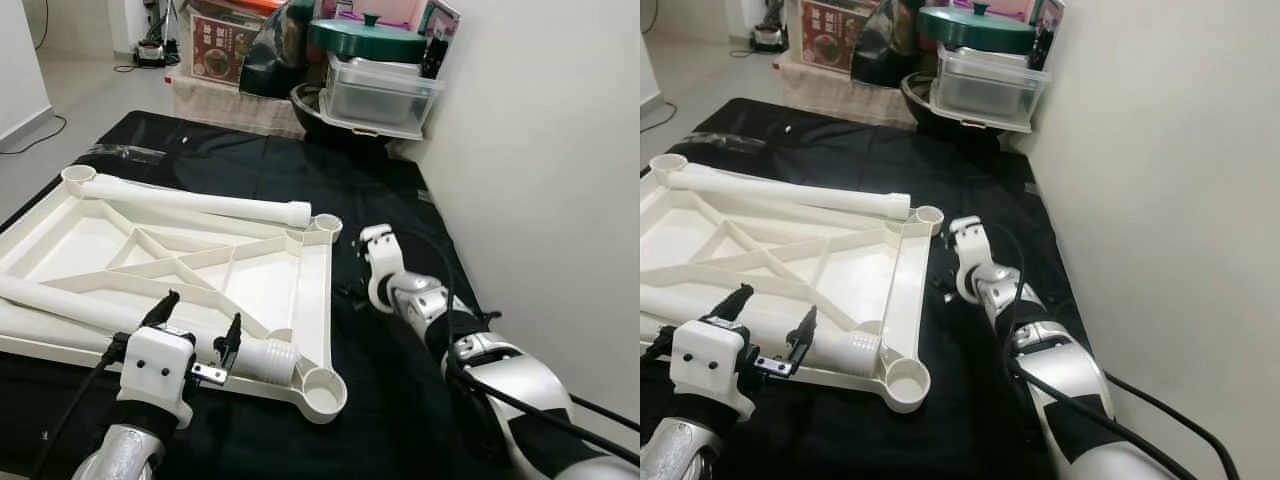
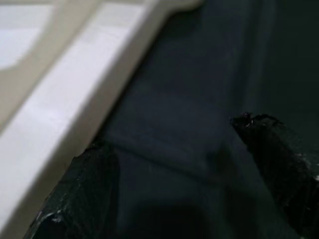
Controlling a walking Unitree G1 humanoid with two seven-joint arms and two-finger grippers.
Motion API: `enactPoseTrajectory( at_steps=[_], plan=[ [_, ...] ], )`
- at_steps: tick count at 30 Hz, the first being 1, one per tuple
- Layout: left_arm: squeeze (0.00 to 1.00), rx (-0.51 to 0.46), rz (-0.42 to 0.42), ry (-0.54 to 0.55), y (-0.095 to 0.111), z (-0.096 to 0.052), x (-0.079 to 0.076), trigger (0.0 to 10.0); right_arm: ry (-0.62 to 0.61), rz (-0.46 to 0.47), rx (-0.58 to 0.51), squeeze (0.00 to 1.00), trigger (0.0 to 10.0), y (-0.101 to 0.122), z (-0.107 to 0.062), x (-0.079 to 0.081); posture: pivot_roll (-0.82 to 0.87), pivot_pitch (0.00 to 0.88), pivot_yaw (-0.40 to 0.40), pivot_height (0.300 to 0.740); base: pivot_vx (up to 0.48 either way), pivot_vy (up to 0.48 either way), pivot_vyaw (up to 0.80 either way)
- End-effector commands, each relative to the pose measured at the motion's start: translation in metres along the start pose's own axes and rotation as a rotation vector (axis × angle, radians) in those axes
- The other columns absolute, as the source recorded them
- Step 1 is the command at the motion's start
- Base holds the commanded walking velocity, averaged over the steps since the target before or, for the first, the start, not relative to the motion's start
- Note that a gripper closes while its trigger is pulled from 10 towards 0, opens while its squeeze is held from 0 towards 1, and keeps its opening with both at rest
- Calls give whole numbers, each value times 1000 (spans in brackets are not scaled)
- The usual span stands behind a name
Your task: Building children table
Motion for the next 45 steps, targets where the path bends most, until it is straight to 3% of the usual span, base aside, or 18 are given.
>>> enactPoseTrajectory(
  at_steps=[1, 10, 13, 16, 19, 21, 24, 33, 34, 35, 36, 41, 45],
  plan=[
    [0, 21, -7, 1, -6, 1, -2, 10000, -8, 45, 33, 0, 10000, -10, 0, -2, 192, 0, -196, 740, 0, 0, 0],
    [0, 18, -5, 9, -8, 4, -3, 10000, 17, 271, 95, 0, 10000, -5, -2, 6, 187, 0, -197, 740, 0, 0, 0],
    [0, 20, -4, 9, -9, 4, -3, 10000, -44, 429, 31, 0, 10000, 14, -3, -5, 188, 0, -196, 740, 0, 0, 0],
    [0, 23, -2, 7, -11, 5, -3, 10000, -15, 500, -10, 0, 10000, 29, -4, 0, 186, 0, -193, 740, 0, 0, 0],
    [0, 25, 2, -1, -12, 6, -5, 10000, 43, 494, -13, 0, 10000, 36, -3, 13, 186, 0, -193, 740, 0, 0, 0],
    [0, 25, 2, -1, -12, 6, -5, 10000, 43, 494, -13, 0, 10000, 36, -3, 13, 186, 0, -193, 740, 0, 0, 0],
    [0, 38, 5, -10, -18, 6, -6, 10000, 74, 404, 57, 0, 10000, 18, 0, 28, 183, 0, -188, 740, 0, 0, 0],
    [0, 47, 5, -13, -22, 6, -7, 10000, 44, 381, 144, 0, 10000, -9, 1, 28, 182, 0, -188, 740, 0, 0, 0],
    [0, 48, 6, -14, -23, 6, -7, 10000, 43, 371, 171, 0, 5529, -16, 1, 30, 182, 0, -189, 740, 0, 0, 0],
    [0, 48, 6, -14, -23, 6, -7, 10000, 43, 371, 171, 0, 5529, -16, 1, 30, 182, 0, -189, 740, 0, 0, 0],
    [0, 50, 6, -16, -23, 7, -8, 10000, 35, 364, 191, 0, 0, -22, 1, 30, 182, 0, -190, 740, 0, 0, 0],
    [0, 50, 8, -16, -24, 7, -8, 10000, 19, 361, 229, 0, 0, -34, 0, 28, 182, 0, -195, 740, 0, 0, 0],
    [0, 46, 11, -12, -23, 9, -8, 10000, 29, 252, 250, 0, 0, -42, 1, 32, 179, 0, -200, 740, 0, 0, 0]
  ],
)
Point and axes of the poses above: a point about 5 cm out from each wrist's last joint towards the gripper, its own z axis pointing out of the wrist towards the gripper, its own y axis along the axis of the wrist's last joint, x = y × z, the point moved 6 cm from there along z, pointing out of the wrist towards the gripper, and after that the axes turned 8 degrees about -z, right-handed, at the moved point
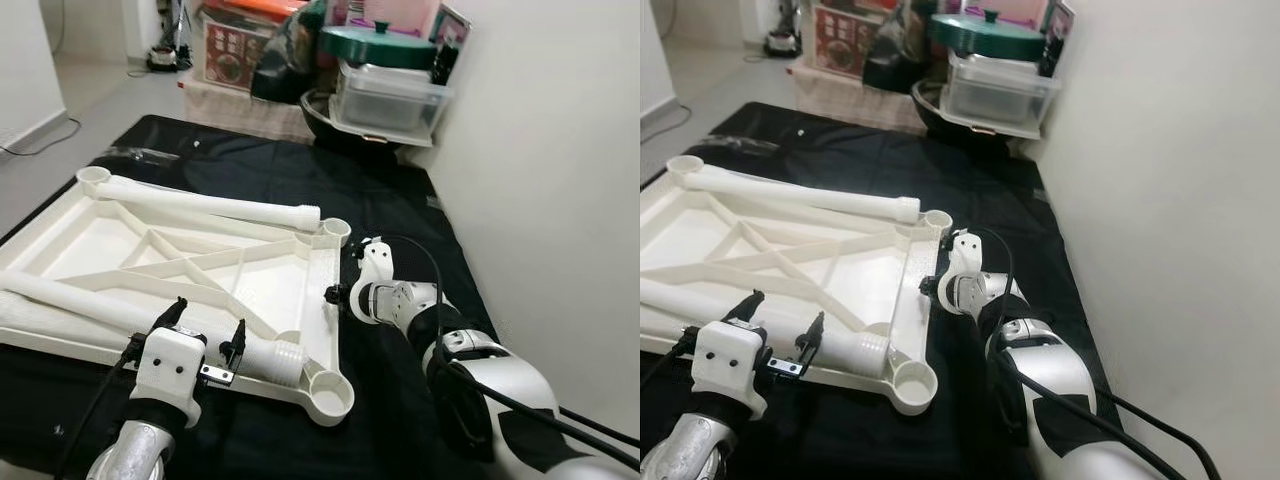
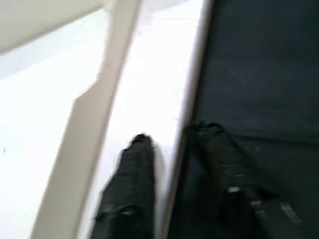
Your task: Building children table
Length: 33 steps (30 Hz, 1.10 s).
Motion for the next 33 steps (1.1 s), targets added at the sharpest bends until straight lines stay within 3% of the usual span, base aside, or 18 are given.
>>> enactPoseTrajectory(
  at_steps=[1, 4, 11, 19, 24, 30, 31, 32, 33],
  plan=[
    [0, 8, -4, -7, -4, 1, -4, 10000, -46, -55, 121, 0, 0, -38, 3, -15, 179, 0, -203, 740, 0, 0, 0],
    [0, 6, -2, -5, -4, 1, -3, 10000, -29, -78, 121, 0, 0, -38, 3, -12, 179, 0, -203, 740, 0, 0, 0],
    [0, 6, -2, -12, -4, 2, -4, 10000, -45, 69, 155, 0, 0, -40, -1, -19, 165, 0, -198, 740, 0, 0, 0],
    [0, 7, -5, -14, -4, 3, -5, 10000, -64, 84, 174, 0, 0, -46, -3, -28, 161, 0, -199, 740, 0, 0, 0],
    [0, 7, -8, -13, -4, 4, -5, 10000, -61, 154, 184, 0, 0, -48, -4, -26, 164, 0, -203, 740, 0, 0, 0],
    [0, 6, -9, -12, -4, 4, -5, 10000, -91, 318, 220, 0, 0, -54, -4, -24, 164, 0, -208, 740, 0, 0, 0],
    [0, 4, -11, -6, -3, 3, -4, 10000, -180, 509, 236, 0, 0, -55, -7, -32, 158, 0, -218, 740, 0, 0, 0],
    [0, 3, -12, -3, -3, 3, -4, 10000, -206, 567, 246, 0, 0, -56, -8, -33, 158, 0, -218, 740, 0, 0, 0],
    [0, 3, -12, -3, -3, 3, -4, 10000, -206, 567, 246, 0, 0, -56, -8, -33, 158, 0, -218, 740, 0, 0, 0]
  ],
)
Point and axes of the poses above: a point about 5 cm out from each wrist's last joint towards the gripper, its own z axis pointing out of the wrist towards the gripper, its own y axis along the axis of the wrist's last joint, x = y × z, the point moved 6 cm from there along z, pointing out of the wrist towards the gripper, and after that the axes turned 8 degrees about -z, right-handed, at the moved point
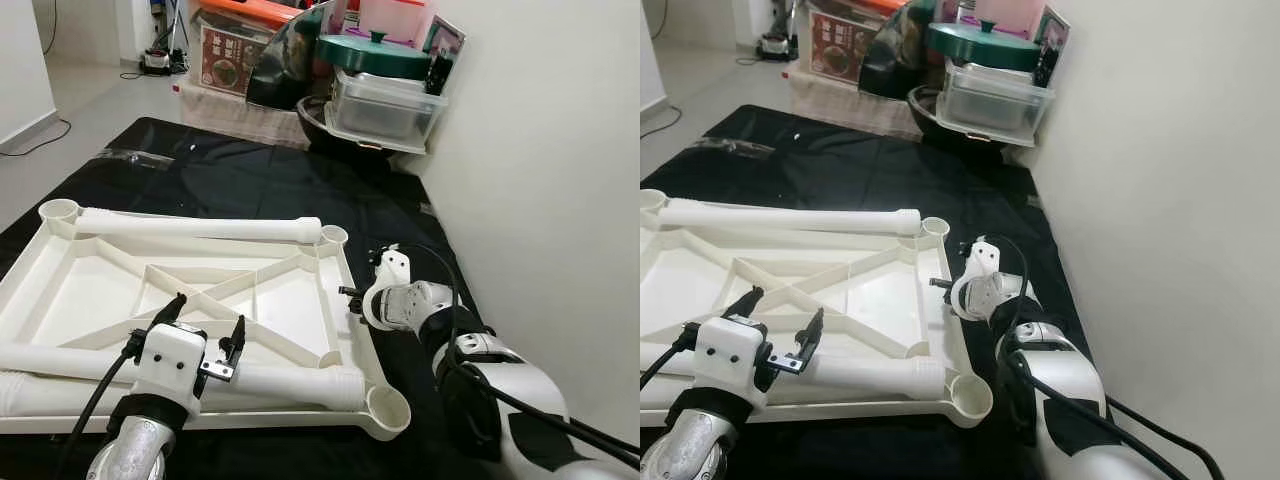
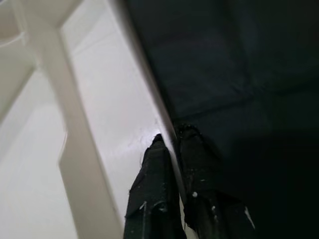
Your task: Building children table
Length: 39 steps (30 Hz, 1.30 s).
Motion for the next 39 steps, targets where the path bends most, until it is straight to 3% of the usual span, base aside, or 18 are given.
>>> enactPoseTrajectory(
  at_steps=[1, 5, 10, 11, 18, 19, 21, 22, 28, 30, 31, 32, 33, 35, 38, 39],
  plan=[
    [0, 9, -13, -1, -4, 1, -3, 10000, -108, 160, 120, 0, 0, -28, 5, -23, 153, 0, -219, 740, 0, 0, 0],
    [0, 9, -13, -1, -5, 1, -3, 10000, -147, 220, 147, 0, 0, -32, 4, -21, 148, 0, -220, 740, 0, 0, 0],
    [0, 9, -14, -5, -5, 1, -3, 10000, -125, 224, 136, 0, 0, -31, 4, -11, 145, 0, -220, 740, 0, 0, 0],
    [0, 9, -14, -5, -5, 1, -4, 10000, -93, 207, 138, 0, 10000, -31, 4, -5, 145, 0, -219, 740, 0, 0, 0],
    [0, 8, -14, -4, -6, 2, -4, 10000, -44, 190, 122, 0, 10000, -23, 1, 7, 150, 0, -223, 740, 0, 0, 0],
    [0, 8, -14, -3, -6, 2, -4, 10000, -36, 174, 92, 294, 10000, -14, -1, 8, 149, 0, -221, 740, 0, 0, 0],
    [0, 8, -14, -3, -6, 1, -4, 10000, -31, 161, 72, 294, 10000, -9, -3, 8, 149, 0, -221, 740, 0, 0, 0],
    [0, 7, -14, -3, -6, 1, -4, 10000, -37, 150, 33, 1000, 10000, 1, -5, 7, 151, 0, -220, 740, 0, 0, 0],
    [0, 5, -14, -4, -6, 1, -4, 10000, -2, 119, -59, 1000, 10000, 20, -12, 13, 156, 0, -217, 740, 0, 0, 0],
    [0, 6, -16, -6, -6, 2, -5, 10000, 192, 3, -179, 1000, 10000, 51, -30, 42, 161, 0, -216, 740, 0, 0, 0],
    [0, 6, -16, -6, -6, 2, -5, 10000, 192, 3, -179, 1000, 10000, 51, -30, 42, 161, 0, -216, 740, 0, 0, 0],
    [0, 6, -17, -7, -7, 2, -5, 10000, 270, -46, -216, 1000, 10000, 60, -39, 54, 159, 0, -213, 740, 0, 0, 0],
    [0, 6, -17, -7, -7, 2, -5, 10000, 270, -46, -216, 1000, 10000, 60, -39, 54, 159, 0, -213, 740, 0, 0, 0],
    [0, 6, -20, -10, -7, 2, -5, 10000, 345, -170, -303, 1000, 10000, 80, -54, 61, 158, 0, -210, 740, 0, 0, 0],
    [0, 5, -22, -12, -8, 2, -5, 10000, 355, -246, -362, 1000, 10000, 93, -61, 58, 161, 0, -210, 740, 0, 0, 0],
    [0, 5, -24, -14, -8, 3, -5, 10000, 343, -335, -461, 1000, 10000, 113, -71, 55, 164, 0, -208, 740, 0, 0, 0]
  ],
)
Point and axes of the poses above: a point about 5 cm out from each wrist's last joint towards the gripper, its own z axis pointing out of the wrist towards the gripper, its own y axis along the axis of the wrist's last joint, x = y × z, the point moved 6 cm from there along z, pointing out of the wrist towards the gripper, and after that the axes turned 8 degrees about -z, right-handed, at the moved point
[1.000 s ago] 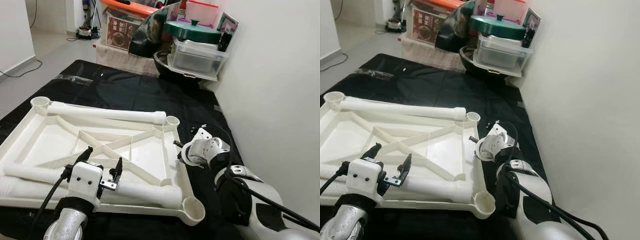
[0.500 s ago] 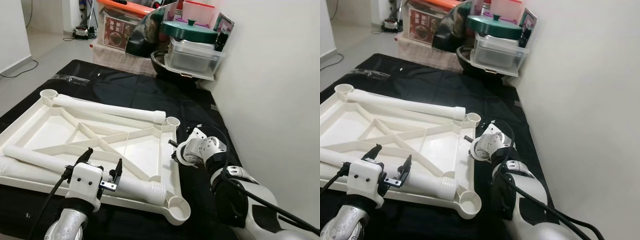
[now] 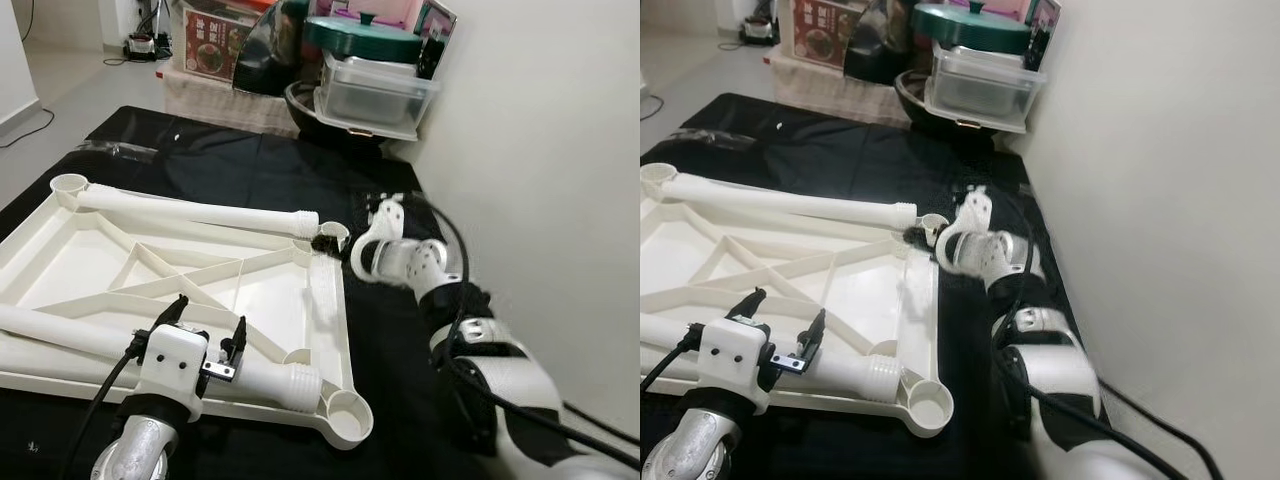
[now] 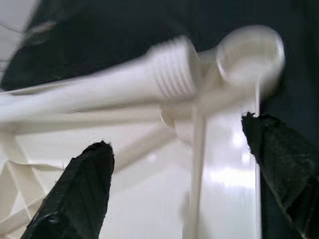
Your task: Building children table
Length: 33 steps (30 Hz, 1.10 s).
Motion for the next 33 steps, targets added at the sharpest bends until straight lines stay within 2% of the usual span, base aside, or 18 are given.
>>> enactPoseTrajectory(
  at_steps=[1, 3, 4, 5, 6, 7, 8, 9, 11, 13, 15, 16, 17, 18, 22, 24, 30, 33],
  plan=[
    [0, 7, -21, -14, -4, 1, -5, 10000, -14, -138, -99, 1000, 10000, 27, -7, -10, 164, 0, -208, 740, 0, 0, 0],
    [0, 7, -21, -14, -4, 1, -5, 10000, -14, -138, -99, 1000, 10000, 27, -7, -10, 164, 0, -208, 740, 0, 0, 0],
    [0, 7, -23, -14, -4, 1, -5, 10000, 7, -263, -205, 0, 10000, 47, -12, -9, 164, 0, -208, 740, 0, 0, 0],
    [0, 7, -26, -15, -4, 1, -5, 10000, 19, -580, -319, 0, 10000, 66, -20, -6, 159, 0, -206, 740, 0, 0, 0],
    [0, 7, -26, -15, -4, 1, -5, 10000, 19, -580, -319, 0, 10000, 66, -20, -6, 159, 0, -206, 740, 0, 0, 0],
    [0, 6, -29, -17, -5, 1, -5, 10000, 112, -813, -355, 0, 10000, 68, -27, 4, 159, 0, -206, 740, 0, 0, 0],
    [0, 6, -29, -17, -5, 1, -5, 10000, 112, -813, -355, 0, 10000, 68, -27, 4, 159, 0, -206, 740, 0, 0, 0],
    [0, 4, -33, -19, -5, 1, -6, 10000, 175, -1003, -336, 0, 10000, 63, -31, 7, 158, 0, -208, 740, 0, 0, 0],
    [0, -9, -40, -21, -2, 2, -6, 10000, 280, -1296, -227, 0, 10000, 42, -38, 1, 160, 0, -214, 740, 0, 0, 0],
    [0, -9, -40, -21, -2, 2, -6, 10000, 280, -1296, -227, 0, 10000, 42, -38, 1, 160, 0, -214, 740, 0, 0, 0],
    [0, -21, -45, -18, 0, 2, -6, 10000, 413, -1529, -55, 0, 10000, 14, -47, -11, 161, 0, -221, 740, 0, 0, 0],
    [0, -21, -45, -18, 0, 2, -6, 10000, 413, -1529, -55, 0, 10000, 14, -47, -11, 161, 0, -221, 740, 0, 0, 0],
    [0, -28, -46, -13, 1, 2, -6, 10000, 540, -1670, 129, 0, 10000, -13, -55, -25, 160, 0, -223, 740, 0, 0, 0],
    [0, -28, -46, -13, 1, 2, -6, 10000, 540, -1670, 129, 0, 10000, -13, -55, -25, 160, 0, -223, 740, 0, 0, 0],
    [0, -33, -50, -10, 2, 2, -6, 10000, 676, -1850, 377, 0, 10000, -46, -64, -46, 163, 0, -236, 740, 0, 0, 0],
    [0, -36, -51, -8, 2, 3, -6, 10000, 763, -1899, 449, 0, 10000, -58, -69, -48, 167, 0, -241, 740, 0, 0, 0],
    [0, -38, -52, -5, 2, 3, -6, 10000, 861, -1985, 489, 0, 10000, -70, -70, -45, 173, 0, -251, 740, 0, 0, 0],
    [0, -41, -53, 0, 2, 3, -6, 10000, 951, -2059, 459, 0, 10000, -78, -68, -32, 178, 0, -260, 740, 0, 0, 0]
  ],
)
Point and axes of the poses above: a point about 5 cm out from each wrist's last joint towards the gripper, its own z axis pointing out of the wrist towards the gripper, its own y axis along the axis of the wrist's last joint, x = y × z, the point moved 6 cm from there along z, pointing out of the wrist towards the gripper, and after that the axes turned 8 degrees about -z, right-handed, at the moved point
